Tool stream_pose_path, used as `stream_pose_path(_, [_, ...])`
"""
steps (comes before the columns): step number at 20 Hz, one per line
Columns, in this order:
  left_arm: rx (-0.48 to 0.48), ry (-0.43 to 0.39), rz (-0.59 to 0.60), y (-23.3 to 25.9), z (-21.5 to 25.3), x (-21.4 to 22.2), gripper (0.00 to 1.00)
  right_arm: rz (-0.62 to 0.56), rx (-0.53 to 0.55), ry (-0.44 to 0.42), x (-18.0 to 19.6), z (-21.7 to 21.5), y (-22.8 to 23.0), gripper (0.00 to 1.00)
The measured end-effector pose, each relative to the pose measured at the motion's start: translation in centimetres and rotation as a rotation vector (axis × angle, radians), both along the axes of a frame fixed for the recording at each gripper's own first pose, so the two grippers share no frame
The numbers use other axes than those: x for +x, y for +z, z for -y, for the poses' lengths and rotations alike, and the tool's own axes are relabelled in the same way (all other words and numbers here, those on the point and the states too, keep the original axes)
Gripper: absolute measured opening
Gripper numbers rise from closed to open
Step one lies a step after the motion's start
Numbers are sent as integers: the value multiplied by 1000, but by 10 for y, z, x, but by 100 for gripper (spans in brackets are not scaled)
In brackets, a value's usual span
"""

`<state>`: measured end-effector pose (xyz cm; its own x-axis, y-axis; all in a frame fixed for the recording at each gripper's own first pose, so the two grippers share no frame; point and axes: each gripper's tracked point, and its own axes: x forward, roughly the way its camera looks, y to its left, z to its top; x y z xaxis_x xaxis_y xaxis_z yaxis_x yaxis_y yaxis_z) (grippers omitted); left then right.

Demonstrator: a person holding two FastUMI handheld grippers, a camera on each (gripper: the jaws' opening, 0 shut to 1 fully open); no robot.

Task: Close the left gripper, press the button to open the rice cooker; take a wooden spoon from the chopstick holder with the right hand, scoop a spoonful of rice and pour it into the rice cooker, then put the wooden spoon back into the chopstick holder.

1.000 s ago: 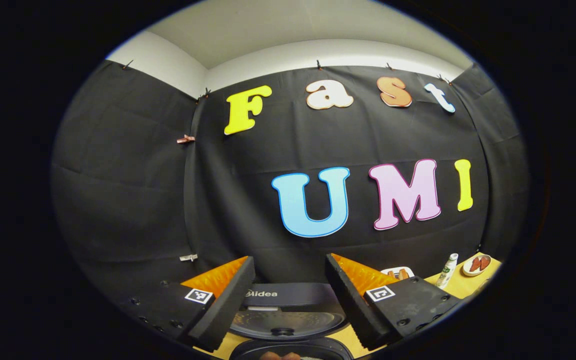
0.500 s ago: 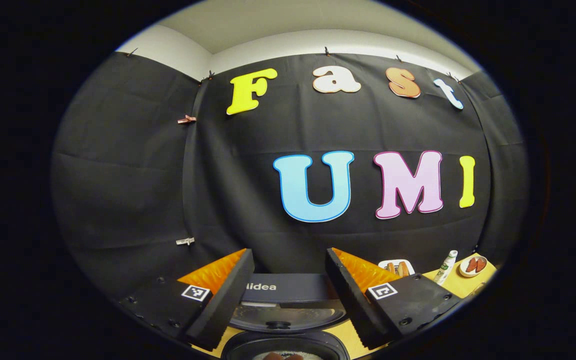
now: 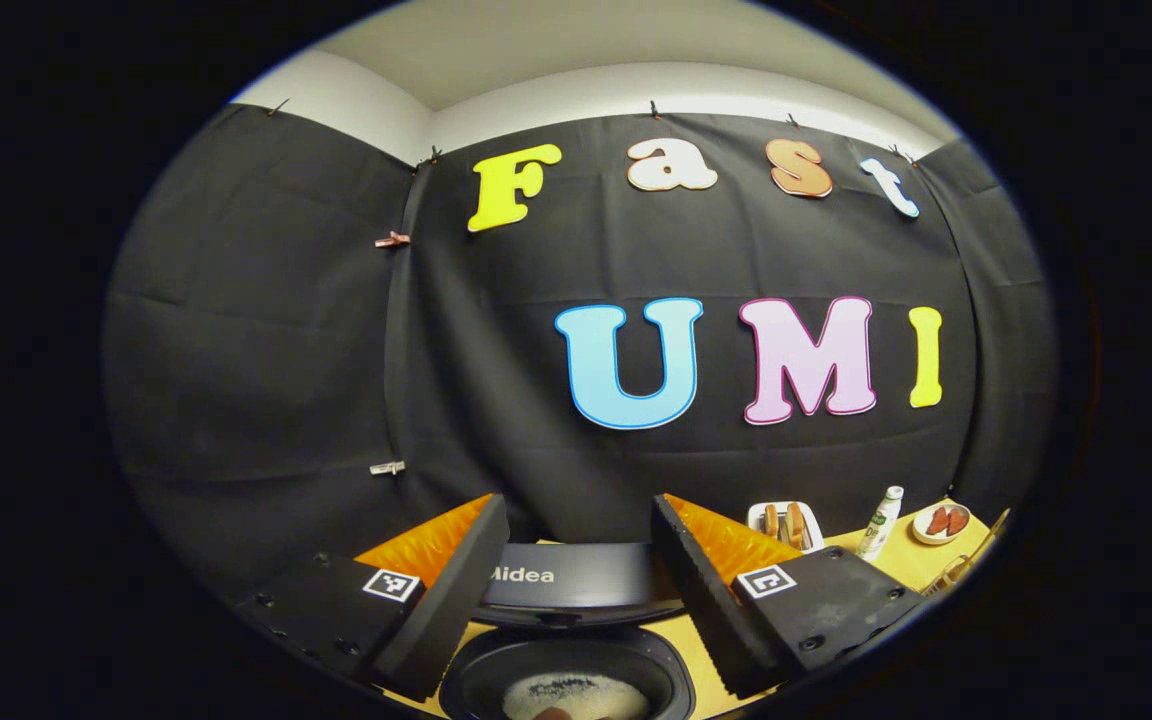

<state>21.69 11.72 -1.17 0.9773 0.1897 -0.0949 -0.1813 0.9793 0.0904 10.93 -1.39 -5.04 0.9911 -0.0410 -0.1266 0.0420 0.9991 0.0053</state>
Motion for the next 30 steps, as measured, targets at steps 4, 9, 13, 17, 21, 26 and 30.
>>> stream_pose_path(4, [52, 18, -40, -29, 10, -46, 99, -6, -4, 37, -3, -11, -1, 82])
stream_pose_path(9, [-3, 40, -121, -75, 16, -91, 97, -22, 7, 68, -13, -22, -7, 82])
stream_pose_path(13, [-7, 40, -146, -101, 18, -108, 97, -35, -14, 87, -21, -29, -12, 82])
stream_pose_path(17, [-33, 38, -208, -132, 18, -120, 97, -27, -15, 96, -27, -32, -8, 82])
stream_pose_path(21, [-35, 39, -231, -149, 16, -125, 97, -36, -29, 96, -31, -34, -13, 81])
stream_pose_path(26, [-59, 63, -277, -171, 1, -131, 98, -27, -27, 90, -31, -36, -8, 82])
stream_pose_path(30, [-35, 50, -234, -176, 1, -130, 98, -37, -31, 100, -29, -42, -12, 82])
